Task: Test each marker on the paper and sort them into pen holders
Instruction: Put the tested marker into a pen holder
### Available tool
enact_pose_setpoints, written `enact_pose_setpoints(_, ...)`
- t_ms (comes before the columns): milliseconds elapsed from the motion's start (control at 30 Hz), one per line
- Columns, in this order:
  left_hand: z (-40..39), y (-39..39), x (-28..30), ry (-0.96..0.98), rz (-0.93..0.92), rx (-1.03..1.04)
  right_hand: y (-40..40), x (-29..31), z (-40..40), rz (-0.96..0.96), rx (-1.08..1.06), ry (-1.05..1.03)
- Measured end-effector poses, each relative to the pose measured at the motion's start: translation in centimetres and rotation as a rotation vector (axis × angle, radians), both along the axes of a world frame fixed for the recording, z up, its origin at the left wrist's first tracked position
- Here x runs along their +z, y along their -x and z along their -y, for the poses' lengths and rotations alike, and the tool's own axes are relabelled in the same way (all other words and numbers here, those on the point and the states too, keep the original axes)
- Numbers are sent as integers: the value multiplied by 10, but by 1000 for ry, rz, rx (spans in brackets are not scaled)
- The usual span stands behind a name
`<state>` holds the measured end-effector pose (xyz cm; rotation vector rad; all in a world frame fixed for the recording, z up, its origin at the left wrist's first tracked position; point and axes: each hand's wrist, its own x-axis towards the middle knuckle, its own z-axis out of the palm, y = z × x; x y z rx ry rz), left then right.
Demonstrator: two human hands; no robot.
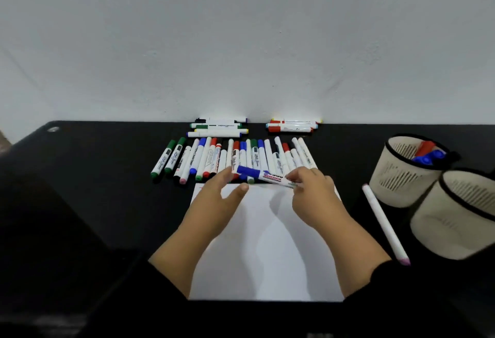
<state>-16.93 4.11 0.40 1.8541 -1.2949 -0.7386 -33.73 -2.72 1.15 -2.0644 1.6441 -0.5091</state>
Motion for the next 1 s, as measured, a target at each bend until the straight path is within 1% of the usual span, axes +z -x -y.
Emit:
enact_pose_setpoints(67,-20,-3,1,4,-33,59,-1,0,-19,51,36,-22)
enact_pose_setpoints(233,-55,-7,1,-110,96,77,-6,4,-54,232,103,-117)
enact_pose_setpoints(333,-67,-12,2,-92,81,106,-5,6,-63,385,101,-174)
enact_pose_setpoints(400,-72,-17,4,-79,20,139,-7,2,-64,568,41,-237)
enact_pose_setpoints(433,-74,-20,4,-79,-6,148,-9,-1,-65,693,-8,-287)
enact_pose_setpoints(533,-78,-26,3,-83,-25,153,-20,-9,-73,1158,-149,-479)
enact_pose_setpoints(567,-79,-27,3,-79,-26,150,-25,-11,-76,1268,-174,-538)
enact_pose_setpoints(600,-80,-27,3,-75,-32,146,-31,-12,-79,1322,-181,-583)
enact_pose_setpoints(667,-80,-26,4,-78,-50,133,-41,-15,-84,1334,-157,-633)
enact_pose_setpoints(767,-78,-24,8,-113,-41,72,-53,-15,-88,1247,-136,-663)
enact_pose_setpoints(900,-79,-22,8,-165,10,-19,-60,-12,-90,1123,-177,-597)
enact_pose_setpoints(1000,-78,-23,7,-175,-4,-33,-62,-11,-88,1069,-193,-546)
